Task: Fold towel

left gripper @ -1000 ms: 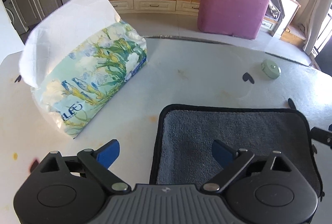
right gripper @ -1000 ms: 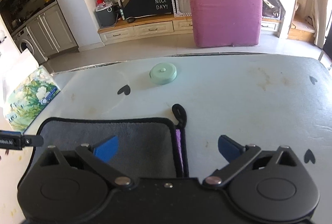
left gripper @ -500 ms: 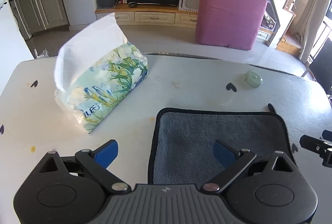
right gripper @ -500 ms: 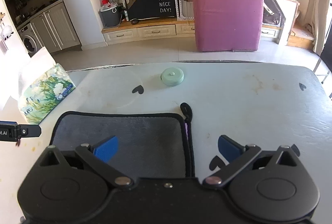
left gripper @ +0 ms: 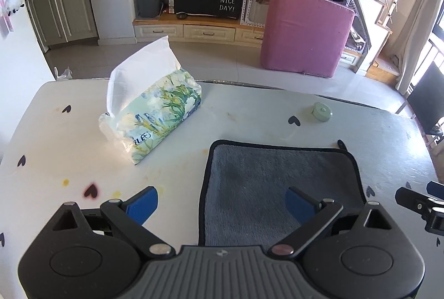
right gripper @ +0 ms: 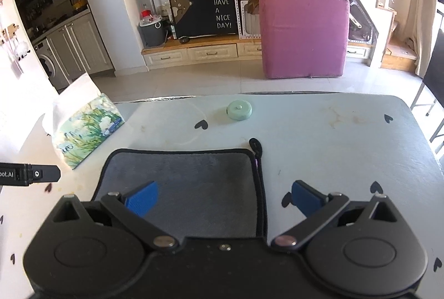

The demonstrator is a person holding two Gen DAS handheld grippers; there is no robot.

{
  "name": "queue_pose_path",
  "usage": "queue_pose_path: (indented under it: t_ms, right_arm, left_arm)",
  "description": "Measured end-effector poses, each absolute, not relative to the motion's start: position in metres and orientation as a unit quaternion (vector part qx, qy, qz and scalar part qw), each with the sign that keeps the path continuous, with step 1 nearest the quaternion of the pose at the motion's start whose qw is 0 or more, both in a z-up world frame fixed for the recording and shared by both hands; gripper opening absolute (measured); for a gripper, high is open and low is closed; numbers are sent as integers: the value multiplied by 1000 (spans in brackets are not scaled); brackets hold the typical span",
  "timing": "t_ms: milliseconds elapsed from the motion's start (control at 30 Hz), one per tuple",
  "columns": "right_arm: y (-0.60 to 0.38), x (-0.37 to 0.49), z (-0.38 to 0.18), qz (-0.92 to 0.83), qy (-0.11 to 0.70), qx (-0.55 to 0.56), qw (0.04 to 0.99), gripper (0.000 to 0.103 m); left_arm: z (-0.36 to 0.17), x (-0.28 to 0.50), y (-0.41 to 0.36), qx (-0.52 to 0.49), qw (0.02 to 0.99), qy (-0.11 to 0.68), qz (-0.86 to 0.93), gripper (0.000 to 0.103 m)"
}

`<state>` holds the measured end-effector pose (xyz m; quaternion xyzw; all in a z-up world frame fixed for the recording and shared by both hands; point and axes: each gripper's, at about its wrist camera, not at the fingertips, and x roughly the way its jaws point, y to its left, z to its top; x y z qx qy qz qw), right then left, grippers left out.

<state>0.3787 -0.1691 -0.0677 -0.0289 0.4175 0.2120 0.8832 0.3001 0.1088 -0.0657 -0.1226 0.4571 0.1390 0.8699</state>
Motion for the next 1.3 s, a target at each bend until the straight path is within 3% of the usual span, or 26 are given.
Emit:
queue_pose_path:
  t_ms: [1300]
  right_arm:
    - [-236,235,11,220,360,-17,906,102]
  left_arm:
    - [18,151,26,-68,903,407,120,98]
